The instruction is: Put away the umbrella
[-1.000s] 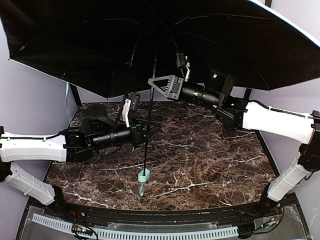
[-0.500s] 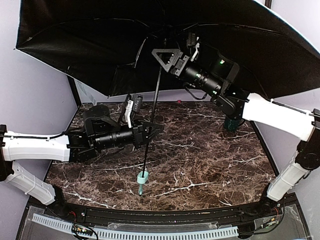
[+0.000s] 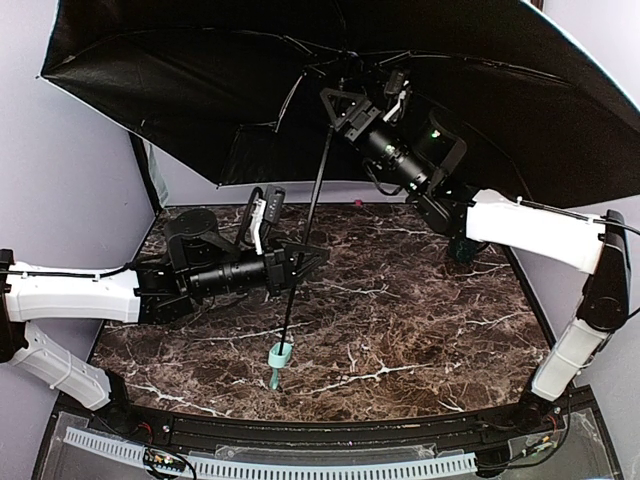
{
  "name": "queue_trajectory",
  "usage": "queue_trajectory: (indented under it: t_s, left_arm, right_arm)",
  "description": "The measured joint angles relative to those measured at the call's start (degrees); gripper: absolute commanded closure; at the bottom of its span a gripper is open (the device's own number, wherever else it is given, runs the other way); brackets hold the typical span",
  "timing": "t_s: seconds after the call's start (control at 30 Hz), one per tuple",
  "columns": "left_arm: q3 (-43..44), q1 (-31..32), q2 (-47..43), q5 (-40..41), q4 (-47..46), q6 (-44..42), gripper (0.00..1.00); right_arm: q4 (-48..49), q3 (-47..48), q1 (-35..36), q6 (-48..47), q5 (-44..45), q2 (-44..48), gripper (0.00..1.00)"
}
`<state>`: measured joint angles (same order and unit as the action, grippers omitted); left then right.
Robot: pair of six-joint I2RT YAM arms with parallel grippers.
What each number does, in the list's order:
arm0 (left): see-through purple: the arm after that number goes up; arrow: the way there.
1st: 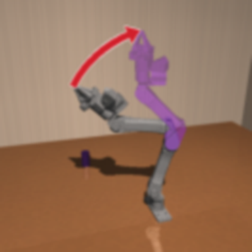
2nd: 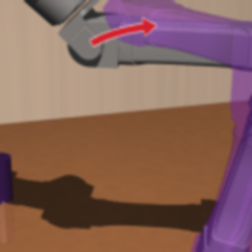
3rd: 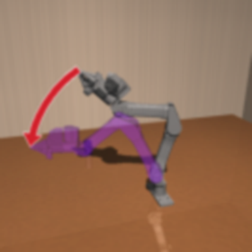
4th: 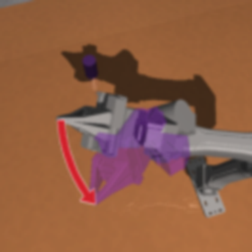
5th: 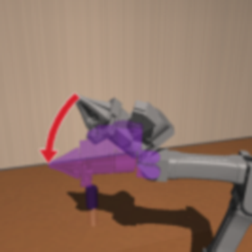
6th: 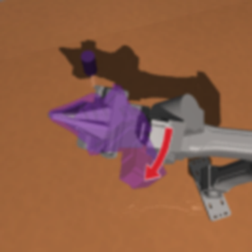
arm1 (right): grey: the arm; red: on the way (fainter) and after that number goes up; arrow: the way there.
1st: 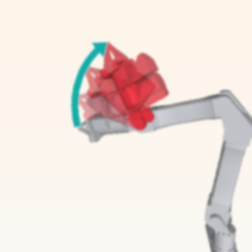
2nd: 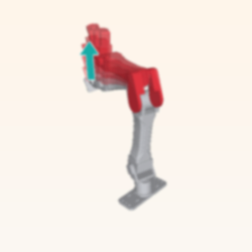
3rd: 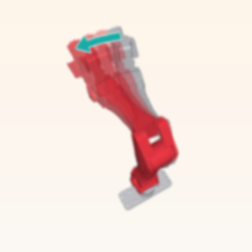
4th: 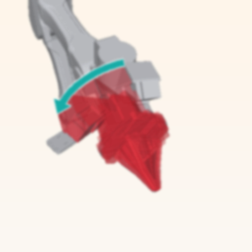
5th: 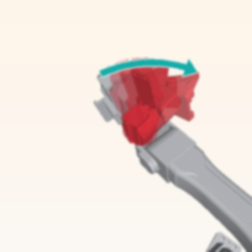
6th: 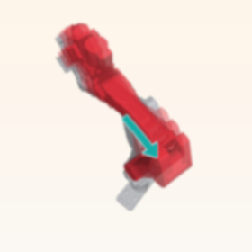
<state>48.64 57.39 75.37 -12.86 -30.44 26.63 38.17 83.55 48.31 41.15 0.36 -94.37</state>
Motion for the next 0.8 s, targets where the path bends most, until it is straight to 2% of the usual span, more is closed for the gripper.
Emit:
queue_trajectory:
  t_s: [0.07, 0.13, 0.37, 0.47, 0.63, 0.7, 0.73, 0.8]
  left_arm:
    - [-0.04, 0.0, 0.0, 0.0, 0.07, 0.13, 1.0]
    - [-0.07, 0.0, 0.04, -0.04, -0.02, 0.13, 1.0]
    - [-0.5, 0.0, 0.04, -0.15, -1.7, 0.11, 1.0]
    - [-0.61, 0.0, 0.04, -0.13, -1.95, 0.11, 1.0]
    - [-0.94, 0.0, 0.04, -0.13, -2.16, 0.13, 1.0]
    - [-1.14, 0.0, 0.04, -0.13, -2.23, 0.15, 1.0]
    - [-1.18, 0.0, 0.04, -0.13, -2.23, 0.17, 1.0]
    - [-1.2, 0.0, 0.04, -0.13, -2.23, 0.17, 1.0]
  right_arm:
    - [0.26, -0.02, 0.02, 0.13, 0.63, -0.48, 0.46]
    - [0.79, -0.11, 0.0, 0.02, 1.22, -0.46, 0.37]
    - [1.51, -0.37, 0.02, -0.28, 2.56, -0.33, 0.36]
    - [1.57, -0.44, 0.02, -0.52, 2.73, -0.33, 0.28]
    - [1.16, -0.28, 0.02, -1.9, 2.45, -0.28, 0.25]
    - [1.16, -0.28, 0.02, -2.32, 2.27, -0.22, 0.26]
    - [1.18, -0.28, 0.02, -2.51, 2.23, -0.2, 0.3]
    - [1.2, -0.28, 0.07, -3.06, 2.21, -0.13, 0.43]
